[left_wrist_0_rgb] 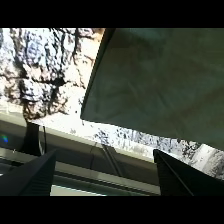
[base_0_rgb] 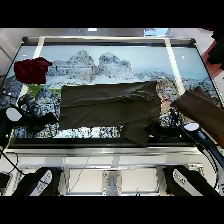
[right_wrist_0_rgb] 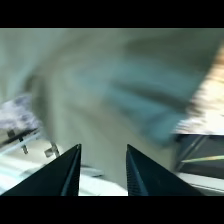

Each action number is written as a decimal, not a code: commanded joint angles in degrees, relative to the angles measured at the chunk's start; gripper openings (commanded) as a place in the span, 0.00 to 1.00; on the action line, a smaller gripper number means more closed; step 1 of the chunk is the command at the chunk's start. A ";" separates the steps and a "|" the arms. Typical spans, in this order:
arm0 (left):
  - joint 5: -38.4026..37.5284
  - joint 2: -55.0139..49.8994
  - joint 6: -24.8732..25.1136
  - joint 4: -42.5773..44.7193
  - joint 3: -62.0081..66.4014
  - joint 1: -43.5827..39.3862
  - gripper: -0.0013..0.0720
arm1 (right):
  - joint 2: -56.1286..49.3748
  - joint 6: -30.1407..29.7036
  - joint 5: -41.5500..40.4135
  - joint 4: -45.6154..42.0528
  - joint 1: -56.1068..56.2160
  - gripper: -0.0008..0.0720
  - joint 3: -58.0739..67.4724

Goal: Fold the shirts.

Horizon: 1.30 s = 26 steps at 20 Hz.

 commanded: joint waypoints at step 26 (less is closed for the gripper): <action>1.62 0.04 0.44 -0.02 -0.04 0.02 0.98 | 0.00 8.00 -12.02 2.58 0.15 0.43 -8.24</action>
